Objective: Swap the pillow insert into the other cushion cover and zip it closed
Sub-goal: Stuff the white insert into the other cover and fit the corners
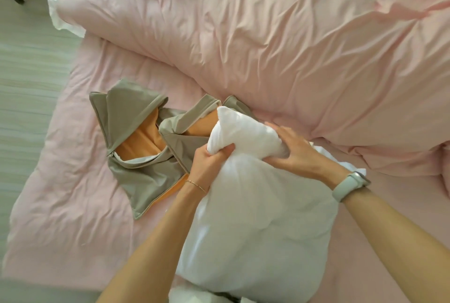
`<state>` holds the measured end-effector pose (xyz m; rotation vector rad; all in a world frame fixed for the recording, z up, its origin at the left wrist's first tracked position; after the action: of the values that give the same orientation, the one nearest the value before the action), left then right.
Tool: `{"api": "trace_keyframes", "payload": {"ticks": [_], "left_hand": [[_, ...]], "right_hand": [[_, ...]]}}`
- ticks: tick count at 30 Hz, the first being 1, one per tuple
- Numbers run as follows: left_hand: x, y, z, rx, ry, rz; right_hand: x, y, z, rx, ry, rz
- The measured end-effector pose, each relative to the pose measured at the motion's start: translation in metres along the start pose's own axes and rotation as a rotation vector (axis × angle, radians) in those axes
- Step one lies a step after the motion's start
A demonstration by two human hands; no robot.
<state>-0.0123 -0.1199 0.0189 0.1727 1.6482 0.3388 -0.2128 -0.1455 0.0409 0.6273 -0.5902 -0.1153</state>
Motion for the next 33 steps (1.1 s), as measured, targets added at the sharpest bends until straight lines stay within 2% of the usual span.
{"api": "trace_keyframes", "payload": {"ticks": [2, 3, 6, 8, 10, 12, 15, 18, 21, 23, 26, 28, 30, 32, 33], "left_hand": [[-0.007, 0.0, -0.005, 0.013, -0.053, -0.024], [-0.01, 0.001, -0.009, 0.039, -0.087, -0.047], [-0.015, 0.005, -0.023, 0.131, -0.116, -0.124], [-0.014, 0.007, -0.025, 0.161, -0.05, -0.119], [-0.01, 0.008, -0.02, 0.099, 0.081, -0.057], [-0.007, 0.009, -0.014, 0.022, 0.142, 0.003], [-0.005, 0.005, -0.003, 0.024, -0.041, -0.009], [-0.005, 0.001, 0.007, 0.068, -0.174, -0.151], [-0.004, 0.002, 0.007, 0.064, -0.117, -0.258], [0.0, 0.0, 0.005, 0.004, -0.002, -0.224], [0.009, -0.001, 0.003, -0.059, 0.071, -0.057], [0.013, -0.003, 0.008, 0.006, -0.003, 0.0], [0.012, -0.009, 0.015, 0.138, -0.127, -0.019], [0.004, -0.022, 0.025, 0.152, -0.304, -0.161], [-0.001, -0.029, 0.032, 0.064, -0.417, -0.267]], "right_hand": [[0.013, 0.004, 0.014, 0.043, -0.18, 0.021], [0.018, 0.003, 0.017, 0.031, -0.192, 0.015], [0.032, 0.002, 0.016, 0.091, -0.05, -0.036], [0.035, 0.002, 0.013, 0.199, -0.109, -0.03], [0.033, 0.001, 0.006, 0.23, -0.176, -0.056], [0.031, -0.002, -0.007, 0.095, -0.257, -0.059], [0.029, -0.004, -0.023, -0.071, -0.307, -0.071], [0.026, -0.011, -0.03, -0.052, -0.356, -0.084], [0.031, -0.015, -0.026, -0.083, -0.371, -0.013], [0.033, -0.016, -0.024, -0.119, -0.36, 0.066], [0.035, -0.011, -0.029, -0.222, -0.287, 0.156], [0.034, -0.01, -0.038, -0.394, -0.121, 0.225], [0.03, -0.013, -0.044, -0.475, -0.091, 0.217], [0.027, -0.016, -0.047, -0.493, -0.12, 0.195], [0.027, -0.017, -0.047, -0.501, -0.129, 0.191]]}}
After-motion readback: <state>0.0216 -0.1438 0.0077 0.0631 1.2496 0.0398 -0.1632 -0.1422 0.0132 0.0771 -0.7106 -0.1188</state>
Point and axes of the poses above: each hand's wrist, its own y-axis away from the middle knuckle, its own z-axis out of the back of the hand, x = y × z, the point moved 3 cm from there along -y, towards the middle knuckle, and after that the axes turned 15 degrees about -z, right-handed, at the moved point
